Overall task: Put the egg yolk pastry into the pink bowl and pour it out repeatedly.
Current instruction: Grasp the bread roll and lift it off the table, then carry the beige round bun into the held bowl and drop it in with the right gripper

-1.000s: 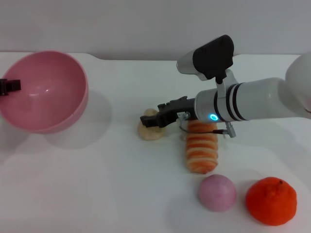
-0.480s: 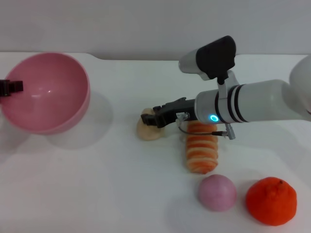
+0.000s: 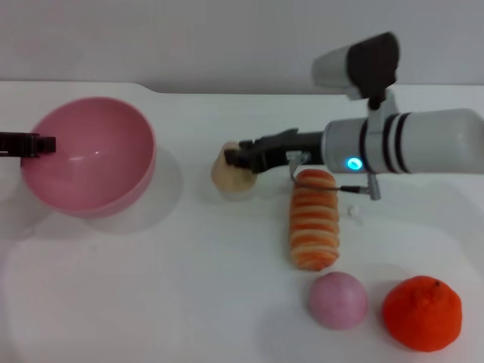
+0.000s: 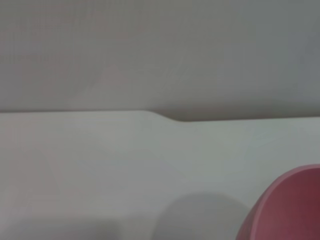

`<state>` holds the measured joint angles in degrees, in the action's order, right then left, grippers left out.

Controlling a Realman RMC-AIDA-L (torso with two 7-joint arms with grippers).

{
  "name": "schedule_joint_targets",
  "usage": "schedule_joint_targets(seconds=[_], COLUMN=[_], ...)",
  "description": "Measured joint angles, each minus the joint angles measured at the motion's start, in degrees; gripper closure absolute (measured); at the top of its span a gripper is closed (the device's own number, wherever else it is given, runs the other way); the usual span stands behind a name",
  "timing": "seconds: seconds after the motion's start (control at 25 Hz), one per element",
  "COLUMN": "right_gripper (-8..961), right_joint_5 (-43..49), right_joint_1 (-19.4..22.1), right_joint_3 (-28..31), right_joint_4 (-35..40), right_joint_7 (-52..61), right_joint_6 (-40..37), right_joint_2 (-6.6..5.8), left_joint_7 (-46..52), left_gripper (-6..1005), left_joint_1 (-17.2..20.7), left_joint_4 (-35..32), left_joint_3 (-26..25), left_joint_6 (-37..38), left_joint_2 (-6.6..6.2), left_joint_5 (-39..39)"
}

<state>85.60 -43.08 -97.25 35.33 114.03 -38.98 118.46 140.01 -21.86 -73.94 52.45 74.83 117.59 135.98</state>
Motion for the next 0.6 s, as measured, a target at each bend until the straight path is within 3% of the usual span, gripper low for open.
schedule_joint_targets(seconds=[0.28, 0.44, 0.6], right_gripper=[653, 674, 705], right_joint_5=[3.61, 14.75, 21.50], right_joint_1=[6.30, 6.30, 4.63], right_joint_3=[9.19, 10.73, 9.00], right_joint_4=[16.74, 26.33, 29.30], right_joint_7=[-5.64, -5.60, -5.29], right_joint_6=[-7.27, -13.76, -17.21], right_joint_2=[-1.44, -0.77, 0.26], left_joint_7=[-0.01, 0.56, 2.79], left_gripper=[1000, 1000, 1000], left_joint_1=[-2.97, -5.01, -7.24], left_joint_4=[5.26, 7.01, 7.38], left_joint_3=[3.18, 7.32, 12.73], left_joint_6=[-2.66, -3.93, -5.16], left_joint_2=[0.00, 0.18, 0.41], left_joint_5=[1.73, 1.61, 1.29])
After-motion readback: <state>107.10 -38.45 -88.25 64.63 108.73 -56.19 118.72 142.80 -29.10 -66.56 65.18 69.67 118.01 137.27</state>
